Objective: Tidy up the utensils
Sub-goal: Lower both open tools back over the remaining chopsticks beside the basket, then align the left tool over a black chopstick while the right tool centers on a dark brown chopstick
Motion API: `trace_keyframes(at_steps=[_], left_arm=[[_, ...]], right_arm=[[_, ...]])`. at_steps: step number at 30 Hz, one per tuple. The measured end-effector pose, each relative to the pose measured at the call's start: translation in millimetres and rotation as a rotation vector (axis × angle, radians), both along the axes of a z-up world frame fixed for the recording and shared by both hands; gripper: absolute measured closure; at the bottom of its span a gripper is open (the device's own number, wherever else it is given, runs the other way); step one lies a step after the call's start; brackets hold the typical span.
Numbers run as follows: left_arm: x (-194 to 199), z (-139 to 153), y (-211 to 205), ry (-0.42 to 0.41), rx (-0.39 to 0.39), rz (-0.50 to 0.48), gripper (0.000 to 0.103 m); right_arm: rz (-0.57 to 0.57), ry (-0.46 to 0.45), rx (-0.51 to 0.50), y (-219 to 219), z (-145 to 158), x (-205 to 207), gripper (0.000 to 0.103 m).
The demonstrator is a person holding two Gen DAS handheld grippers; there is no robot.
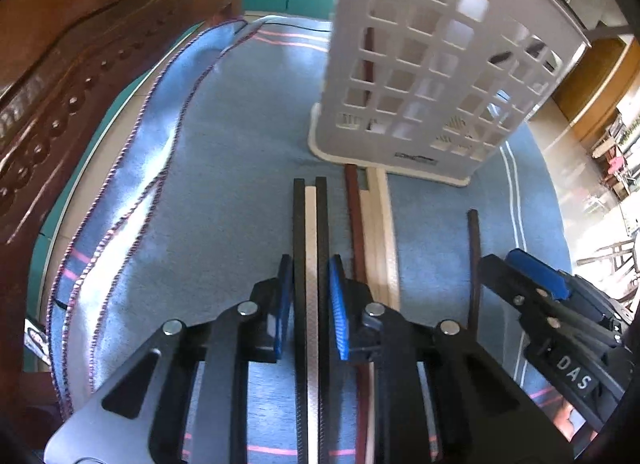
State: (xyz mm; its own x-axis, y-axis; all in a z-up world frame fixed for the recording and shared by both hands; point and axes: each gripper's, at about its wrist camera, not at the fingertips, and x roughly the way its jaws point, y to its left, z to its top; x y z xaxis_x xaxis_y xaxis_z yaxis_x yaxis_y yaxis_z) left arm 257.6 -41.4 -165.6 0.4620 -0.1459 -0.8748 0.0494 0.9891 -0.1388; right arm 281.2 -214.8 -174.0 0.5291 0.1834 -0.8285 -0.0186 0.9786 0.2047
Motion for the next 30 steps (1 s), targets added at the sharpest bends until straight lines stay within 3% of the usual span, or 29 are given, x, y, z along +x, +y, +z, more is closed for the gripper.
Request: trace_keyframes(at_steps=[7,12,19,22,25,30], left_arm=[[4,1,6,-0.014,0.045,0.047,0.082],[-7,3,2,-0.019,0.076,0.058,0.066],[-7,0,2,-0.029,0.103,0.036,0.054],[-9,0,-1,-0.037,0.119,0.033,0.055],[-8,1,0,-0.044,0.136,0.048,0.071],[-9,3,9,-0.042,0.134,0.075,0.081]], right_arm=[[0.008,-0.001,0.002,3,1,2,0.058],[0.026,-0.016,-0.009,9,2,1,0.055],[0.058,-0.014,-0.063,26,-3,4,0.051],[0.064,-0.012,-0.097,32,-7,4,0.051],[0.066,-0.009,-0.120,36,-10,5,0.051],[0.066,-0.012,-0.126,37,-11,5,0.051]])
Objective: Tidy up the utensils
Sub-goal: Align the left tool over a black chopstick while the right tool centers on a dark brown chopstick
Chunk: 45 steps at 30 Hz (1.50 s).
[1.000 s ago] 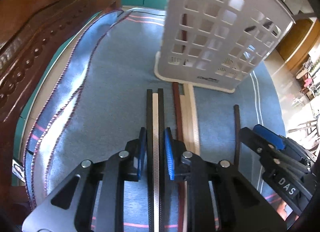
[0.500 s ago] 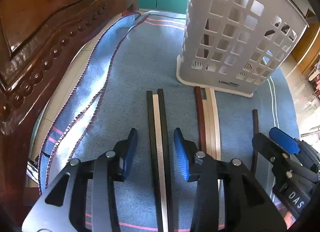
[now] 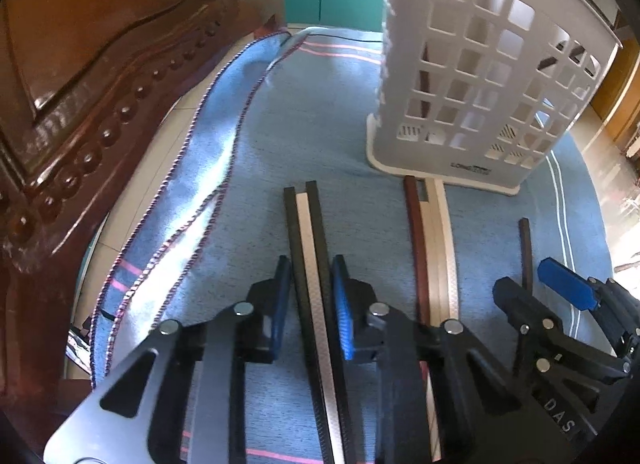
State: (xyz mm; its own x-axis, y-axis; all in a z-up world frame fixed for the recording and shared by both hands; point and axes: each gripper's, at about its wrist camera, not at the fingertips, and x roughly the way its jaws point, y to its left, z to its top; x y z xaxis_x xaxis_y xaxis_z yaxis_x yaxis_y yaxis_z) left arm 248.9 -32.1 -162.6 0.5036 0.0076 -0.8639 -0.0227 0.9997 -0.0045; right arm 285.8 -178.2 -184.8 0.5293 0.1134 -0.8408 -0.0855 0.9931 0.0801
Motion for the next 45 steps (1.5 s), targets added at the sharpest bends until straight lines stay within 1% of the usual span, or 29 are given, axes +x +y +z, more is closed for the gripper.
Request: trace_keyframes(at_steps=[5,6,7,8,11,12,19,23,24,25,26,27,29,32,33,34,35,36,38,39,41,42,43,45], left_arm=[[4,4,14,0.009,-0.060,0.021,0.081],[5,6,19,0.011,-0.084,0.021,0.078],[5,8,23,0.008,-0.105,0.028,0.073],[7,8,27,0.003,-0.116,0.034,0.070],[8,12,38,-0.009,-0.127,0.050,0.065],[9,11,40,-0.006,-0.124,0.055,0.061],[14,3,49,0.012,-0.118,0.068,0.061],[17,-2,41,0.031,-0.163,0.044,0.061],[19,-3,39,0.027,-0.161,0.034,0.065],[22,-4,37,0.028,-0.164,0.021,0.072],[22,-5,35,0.028,-0.172,0.008,0.074],[22,-5,33,0.029,-0.170,0.000,0.081],[19,-4,28,0.022,-0.171,-0.011,0.083],[11,-1,27,0.017,-0.218,-0.024,0.084],[9,2,28,0.010,-0.247,-0.024,0.084],[7,5,26,0.000,-0.254,-0.027,0.084],[5,10,26,-0.017,-0.259,-0.035,0.091],[2,18,24,-0.043,-0.264,-0.052,0.095],[-3,30,24,-0.085,-0.287,-0.069,0.095],[-5,36,24,-0.108,-0.273,-0.073,0.095],[-9,39,24,-0.128,-0.218,-0.058,0.095],[-8,37,23,-0.129,-0.179,-0.047,0.094],[-6,32,24,-0.113,-0.163,-0.035,0.091],[-5,26,26,-0.073,-0.174,-0.025,0.087]], right_arm=[[-0.001,-0.001,0.000,0,0,0,0.051],[-0.003,-0.003,0.001,0,-1,1,0.051],[-0.007,-0.006,0.001,-1,-1,1,0.051],[-0.012,-0.007,0.001,-2,-1,1,0.051],[-0.033,-0.004,0.012,-10,2,0,0.050],[-0.036,-0.003,0.016,-10,2,1,0.050],[-0.033,0.002,0.035,-11,6,4,0.050],[-0.029,0.003,0.046,-12,9,4,0.050],[-0.029,0.003,0.047,-12,10,4,0.050],[-0.030,0.003,0.048,-13,10,4,0.050],[-0.032,0.003,0.049,-13,10,4,0.050],[-0.033,0.005,0.050,-13,9,5,0.050],[-0.035,0.013,0.054,-14,8,6,0.050],[-0.035,0.018,0.059,-15,6,6,0.050],[-0.035,0.018,0.060,-15,6,6,0.050],[-0.035,0.016,0.060,-16,7,6,0.050],[-0.034,0.014,0.061,-16,7,6,0.050],[-0.034,0.013,0.061,-16,8,5,0.050],[-0.035,0.012,0.061,-16,8,5,0.050],[-0.036,0.012,0.061,-16,7,5,0.050],[-0.037,0.015,0.058,-16,7,5,0.050],[-0.036,0.016,0.057,-16,6,5,0.050],[-0.036,0.018,0.056,-15,5,5,0.050],[-0.035,0.020,0.052,-14,5,5,0.050]])
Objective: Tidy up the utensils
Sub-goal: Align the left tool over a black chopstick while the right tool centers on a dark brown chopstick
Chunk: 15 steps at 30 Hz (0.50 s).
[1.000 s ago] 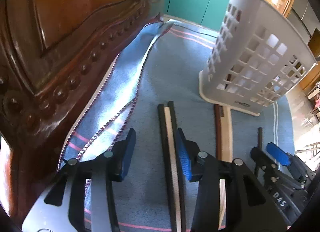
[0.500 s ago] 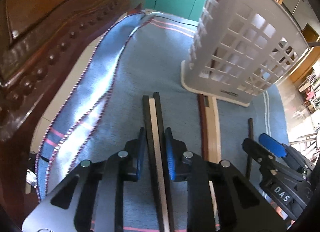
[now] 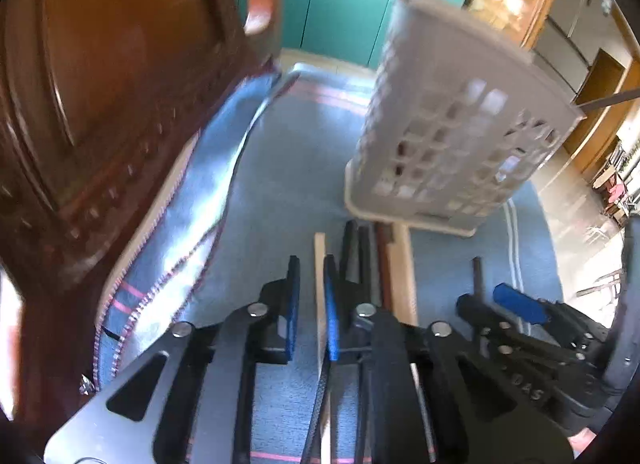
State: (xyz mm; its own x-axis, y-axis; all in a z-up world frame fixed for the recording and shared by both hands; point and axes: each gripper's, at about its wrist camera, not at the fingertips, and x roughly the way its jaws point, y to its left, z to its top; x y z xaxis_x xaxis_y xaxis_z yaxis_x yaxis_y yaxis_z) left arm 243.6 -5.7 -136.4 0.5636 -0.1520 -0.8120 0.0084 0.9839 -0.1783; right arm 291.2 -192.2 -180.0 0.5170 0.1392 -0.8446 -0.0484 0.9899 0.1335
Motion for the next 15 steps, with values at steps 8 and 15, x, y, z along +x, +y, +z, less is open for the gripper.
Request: trace_keyframes(at_steps=[8,15], left_arm=[[13,-16,2,0.066,-0.024,-0.004,0.072],[16,-14,-17,0.020,0.042,-0.044,0.068]], right_arm=[[0.002,0.004,-0.005,3,-1,1,0.050],[0.000,0.007,0.000,1,-2,1,0.050]])
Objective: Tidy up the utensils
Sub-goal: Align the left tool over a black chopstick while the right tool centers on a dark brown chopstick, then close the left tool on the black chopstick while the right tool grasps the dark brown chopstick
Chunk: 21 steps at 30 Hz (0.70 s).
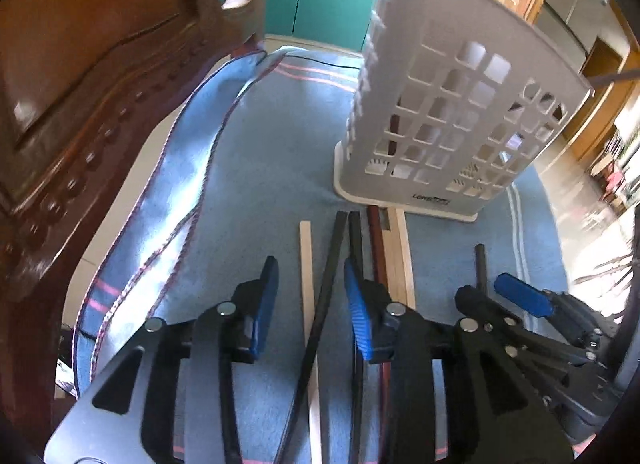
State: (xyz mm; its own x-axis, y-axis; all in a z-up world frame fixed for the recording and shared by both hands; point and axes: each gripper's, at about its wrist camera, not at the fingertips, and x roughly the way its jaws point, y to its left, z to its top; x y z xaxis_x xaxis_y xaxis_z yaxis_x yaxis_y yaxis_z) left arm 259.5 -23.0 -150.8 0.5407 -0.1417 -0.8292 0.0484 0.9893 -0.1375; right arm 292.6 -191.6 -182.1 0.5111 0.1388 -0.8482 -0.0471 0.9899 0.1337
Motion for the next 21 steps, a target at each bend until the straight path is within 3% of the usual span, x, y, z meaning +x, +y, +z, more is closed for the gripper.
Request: trace_keyframes(at_steps=[4,5,6,9,10,11,12,15,21], left_arm=[[8,-11,-13,0.034,0.052,-0.010,0.070],[7,-11,-12,0.026,0.067,-0.005,0.073],[8,-11,-13,0.023,0.081,-0.003,0.090],[9,-9,-5,0.020,0.037,0.014,0.096],[8,-6,0,0.013,0.009,0.024,0.096],[6,-2,3,-0.001,-0.015,0.029,0.096],[5,1,4,-0.013,-0.027,0.031,0.096],[-1,12,11,-0.040,-0.040,0.026,0.096],[0,3,18,0.018,0.006,0.036,0.096]], right_arm=[[0.001,-0.004,-0.002,1,-1,2,0.050],[0.000,-0.006,-0.002,1,-1,3,0.050],[0.001,-0.009,-0.004,1,-1,3,0.050],[0.013,-0.025,-0.031,3,-2,4,0.052],[0.010,-0.032,-0.048,4,-2,4,0.058],[0.004,-0.035,-0.070,3,-2,5,0.081],[0.000,-0.033,-0.071,3,-2,5,0.090],[0.003,-0.007,0.009,-6,-1,5,0.091],[0.006,-0.007,0.008,-17,9,2,0.092]])
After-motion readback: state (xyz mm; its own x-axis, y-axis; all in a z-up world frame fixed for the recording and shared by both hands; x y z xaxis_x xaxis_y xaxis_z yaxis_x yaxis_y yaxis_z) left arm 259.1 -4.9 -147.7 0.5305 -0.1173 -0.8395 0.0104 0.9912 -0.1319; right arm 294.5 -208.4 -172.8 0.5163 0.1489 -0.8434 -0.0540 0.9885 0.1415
